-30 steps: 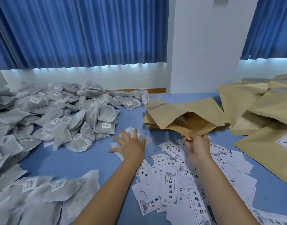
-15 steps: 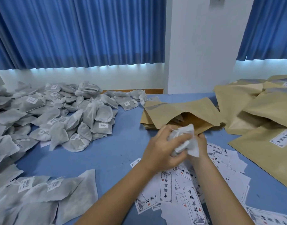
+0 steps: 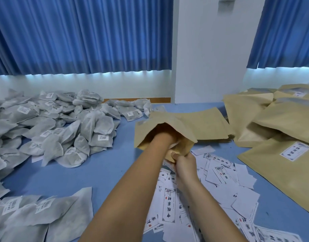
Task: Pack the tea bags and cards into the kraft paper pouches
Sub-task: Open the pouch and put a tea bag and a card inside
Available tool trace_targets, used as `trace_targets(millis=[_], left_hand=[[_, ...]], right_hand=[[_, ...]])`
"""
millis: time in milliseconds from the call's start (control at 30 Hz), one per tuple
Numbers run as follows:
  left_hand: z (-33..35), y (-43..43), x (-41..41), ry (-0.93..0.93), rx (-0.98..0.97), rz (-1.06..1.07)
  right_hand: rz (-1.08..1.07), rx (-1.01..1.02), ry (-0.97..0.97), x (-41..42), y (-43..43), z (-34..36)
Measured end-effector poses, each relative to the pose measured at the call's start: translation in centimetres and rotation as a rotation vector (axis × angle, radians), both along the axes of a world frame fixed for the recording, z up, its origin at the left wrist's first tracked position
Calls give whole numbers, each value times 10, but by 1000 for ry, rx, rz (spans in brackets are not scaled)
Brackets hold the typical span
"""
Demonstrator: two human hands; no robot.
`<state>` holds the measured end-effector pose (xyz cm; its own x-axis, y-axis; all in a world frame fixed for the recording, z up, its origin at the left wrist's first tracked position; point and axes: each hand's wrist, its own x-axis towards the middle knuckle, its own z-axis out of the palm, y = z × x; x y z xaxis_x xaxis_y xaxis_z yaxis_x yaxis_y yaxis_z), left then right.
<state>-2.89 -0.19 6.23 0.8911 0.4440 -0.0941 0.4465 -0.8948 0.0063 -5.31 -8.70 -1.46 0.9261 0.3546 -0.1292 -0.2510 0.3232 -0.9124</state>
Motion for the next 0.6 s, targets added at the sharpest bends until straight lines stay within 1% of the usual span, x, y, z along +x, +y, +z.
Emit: trace_targets(millis=[67,133,167,233,267,300,400,500,600], left_hand=[[2,-10,-8,-79,-128,-62],[-4,-25,-21,-212,-149,-108],[-8,-31,-29,-308,-101,-128],[-21,-41,-50,-511,58,-199],[-27,-41,-59,-588,84,-237],[-31,-38,-66,-610,102,-265],[-36,-23,-68,-443,241,-263],[-32,-14,-52,-285,118,-151],[-15,-9,-32,-159,49,-6]], right_hand=[[-48,-37,-12,9,-6,2],[-103,-59,-68,21,-15,5],[-114,-52,-74,26,-19,6],[-92,35,2,32,-25,7],[-73,78,43,33,-27,7],[-63,98,60,33,-27,7],[-35,106,13,27,-20,9],[-5,8,-75,19,-16,8],[64,30,-79,13,-12,9]])
